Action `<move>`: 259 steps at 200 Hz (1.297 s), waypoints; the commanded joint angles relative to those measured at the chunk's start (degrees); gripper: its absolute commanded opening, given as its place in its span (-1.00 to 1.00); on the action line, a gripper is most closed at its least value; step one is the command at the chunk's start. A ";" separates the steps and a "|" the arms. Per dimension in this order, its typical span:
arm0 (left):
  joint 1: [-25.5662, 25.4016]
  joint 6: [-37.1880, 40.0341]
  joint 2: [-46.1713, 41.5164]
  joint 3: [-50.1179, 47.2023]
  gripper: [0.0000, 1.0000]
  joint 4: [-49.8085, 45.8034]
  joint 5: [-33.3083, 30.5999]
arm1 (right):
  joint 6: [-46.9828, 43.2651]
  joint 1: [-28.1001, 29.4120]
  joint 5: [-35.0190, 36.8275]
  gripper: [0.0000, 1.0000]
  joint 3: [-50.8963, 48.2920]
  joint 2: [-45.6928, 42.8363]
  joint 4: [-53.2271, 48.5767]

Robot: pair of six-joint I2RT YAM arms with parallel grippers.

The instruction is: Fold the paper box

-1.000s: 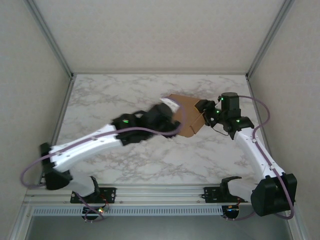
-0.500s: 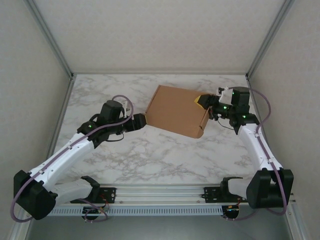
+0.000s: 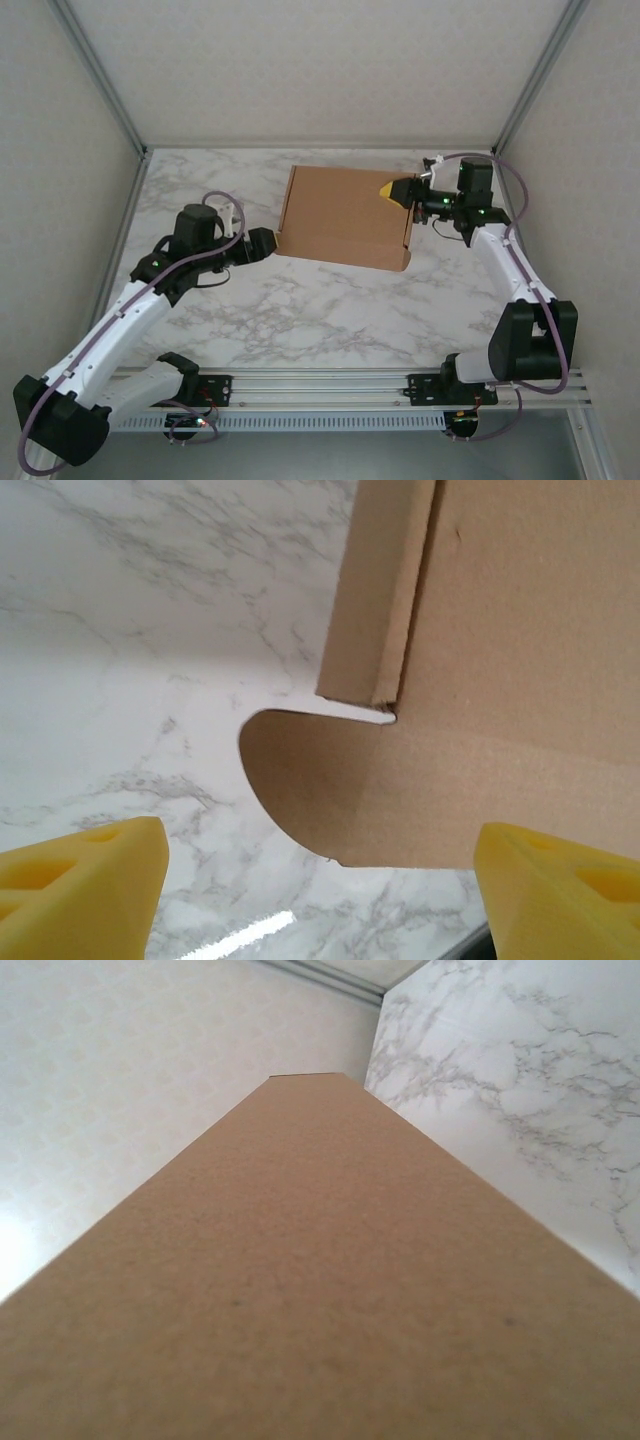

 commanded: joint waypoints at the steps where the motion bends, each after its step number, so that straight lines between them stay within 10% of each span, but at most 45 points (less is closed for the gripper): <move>1: 0.14 1.86 -2.12 -0.51 0.57 1.01 4.70 | -3.48 0.05 -4.05 -0.63 3.27 1.43 -0.94; 259: -1.26 -8.32 2.36 -8.47 0.22 24.71 23.13 | -1.63 3.48 -7.56 -0.64 7.73 5.17 0.66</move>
